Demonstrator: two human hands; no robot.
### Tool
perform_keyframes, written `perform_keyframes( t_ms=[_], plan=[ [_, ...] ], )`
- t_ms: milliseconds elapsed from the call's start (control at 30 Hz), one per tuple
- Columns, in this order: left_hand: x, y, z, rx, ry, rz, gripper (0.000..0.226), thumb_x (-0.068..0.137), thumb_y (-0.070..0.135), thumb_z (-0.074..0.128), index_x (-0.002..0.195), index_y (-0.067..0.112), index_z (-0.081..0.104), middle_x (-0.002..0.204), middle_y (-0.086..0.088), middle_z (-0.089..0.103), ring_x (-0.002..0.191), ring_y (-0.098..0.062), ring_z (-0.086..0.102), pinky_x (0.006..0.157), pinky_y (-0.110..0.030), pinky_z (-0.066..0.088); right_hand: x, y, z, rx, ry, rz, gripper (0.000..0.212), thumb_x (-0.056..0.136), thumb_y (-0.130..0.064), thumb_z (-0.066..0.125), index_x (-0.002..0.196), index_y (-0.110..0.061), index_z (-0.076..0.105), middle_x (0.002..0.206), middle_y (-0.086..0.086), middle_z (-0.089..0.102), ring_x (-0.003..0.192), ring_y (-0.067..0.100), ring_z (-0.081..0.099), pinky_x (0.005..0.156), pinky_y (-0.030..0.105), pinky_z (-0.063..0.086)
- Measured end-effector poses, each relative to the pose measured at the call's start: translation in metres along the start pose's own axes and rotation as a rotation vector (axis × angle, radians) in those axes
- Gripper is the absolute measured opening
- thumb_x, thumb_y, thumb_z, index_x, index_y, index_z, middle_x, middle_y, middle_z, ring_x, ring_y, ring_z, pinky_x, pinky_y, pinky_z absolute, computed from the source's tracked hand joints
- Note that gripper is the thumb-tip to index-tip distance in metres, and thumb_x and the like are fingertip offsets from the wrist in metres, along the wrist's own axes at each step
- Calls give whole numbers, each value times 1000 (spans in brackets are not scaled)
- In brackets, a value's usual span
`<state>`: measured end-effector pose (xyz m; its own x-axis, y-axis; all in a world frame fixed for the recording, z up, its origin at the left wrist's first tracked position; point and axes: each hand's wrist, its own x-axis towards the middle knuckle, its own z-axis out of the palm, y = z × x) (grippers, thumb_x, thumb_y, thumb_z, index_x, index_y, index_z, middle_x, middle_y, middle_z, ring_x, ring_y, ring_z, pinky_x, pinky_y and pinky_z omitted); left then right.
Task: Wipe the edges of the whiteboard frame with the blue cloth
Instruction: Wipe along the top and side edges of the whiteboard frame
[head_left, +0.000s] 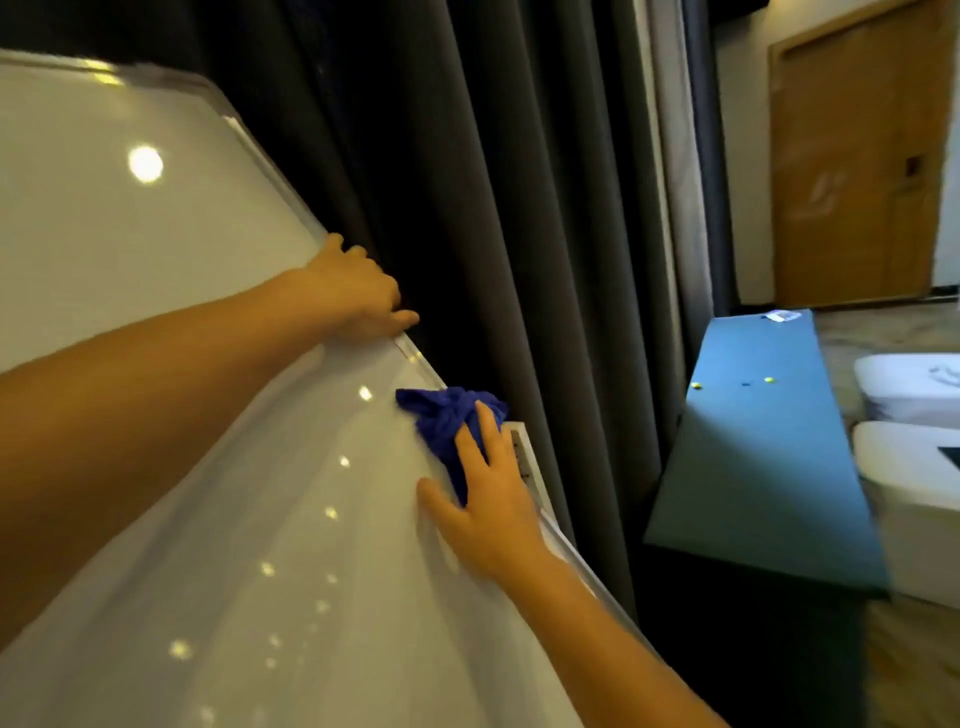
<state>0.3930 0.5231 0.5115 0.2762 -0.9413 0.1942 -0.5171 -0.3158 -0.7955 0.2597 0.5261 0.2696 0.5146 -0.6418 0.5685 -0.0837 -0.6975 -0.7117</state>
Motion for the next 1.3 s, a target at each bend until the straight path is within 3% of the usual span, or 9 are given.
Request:
perform_keyframes(
  t_ms=[267, 367, 467, 567, 700, 800, 967, 1133, 1300],
  plan=[
    [-10, 62, 11, -196, 76, 74, 80, 92, 61, -1, 106, 23, 68, 111, -7, 69, 110, -29, 53, 103, -44, 24, 40, -45, -14, 145, -80, 86, 77, 88, -48, 48, 154, -30, 14, 165, -7, -6, 150, 24, -10, 118, 55, 22],
    [-10, 59, 6, -168, 92, 63, 79, 93, 56, -4, 114, 24, 65, 108, -10, 69, 108, -31, 54, 103, -46, 23, 19, -34, -6, 83, -25, 5, 73, 93, -50, 45, 154, -36, 7, 164, -11, -12, 150, 20, -15, 118, 43, 15],
    [-14, 66, 12, -153, 155, 86, 71, 94, 52, 2, 73, 20, 61, 92, -10, 69, 97, -30, 57, 103, -48, 24, -51, 9, 8, 55, 7, 9, 73, 92, -62, 37, 145, -57, -12, 155, -31, -24, 144, -2, -21, 110, 22, 1],
    [-20, 105, 24, -199, 165, 143, 65, 97, 53, 12, 53, 20, 45, 61, -1, 53, 78, -23, 56, 107, -48, 26, -110, 59, 13, 63, -19, 230, 69, 88, -73, 33, 131, -69, -21, 146, -41, -30, 142, -8, -19, 112, 20, 1],
    [-28, 149, 34, -195, 233, 165, 70, 96, 56, 11, 50, 18, 47, 52, 0, 46, 67, -17, 47, 107, -47, 29, -120, 108, -7, 138, -3, 503, 72, 98, -43, 49, 154, -37, 5, 164, -12, -1, 151, 18, 6, 119, 36, 16],
    [-26, 161, 30, -175, 265, 178, 74, 95, 59, 10, 48, 16, 47, 50, -1, 47, 60, -17, 46, 100, -45, 33, -84, 104, -16, 203, 71, 551, 61, 92, -35, 56, 148, -23, 33, 152, 1, 35, 138, 24, 37, 113, 43, 35],
    [-27, 176, 33, -122, 299, 195, 68, 94, 61, 15, 55, 18, 51, 55, -1, 51, 57, -17, 44, 86, -42, 34, -96, 108, 2, 173, 41, 392, 91, 78, -84, 35, 149, -46, -5, 158, -28, -4, 147, 6, 4, 117, 34, 13],
    [-28, 174, 36, -128, 268, 205, 70, 85, 74, 16, 55, 20, 48, 49, 1, 46, 48, -12, 35, 93, -45, 35, -168, 176, -9, 158, 77, 728, 54, 88, -67, 44, 130, -32, 43, 140, 2, 47, 120, 16, 50, 105, 41, 43],
    [-26, 181, 25, -83, 245, 235, 73, 71, 89, 20, 54, 22, 45, 49, 2, 44, 53, -14, 40, 94, -46, 36, -112, 133, 3, 291, 146, 515, 66, 78, -78, 45, 133, -43, 31, 140, -12, 35, 123, 8, 42, 99, 29, 35]
  ],
)
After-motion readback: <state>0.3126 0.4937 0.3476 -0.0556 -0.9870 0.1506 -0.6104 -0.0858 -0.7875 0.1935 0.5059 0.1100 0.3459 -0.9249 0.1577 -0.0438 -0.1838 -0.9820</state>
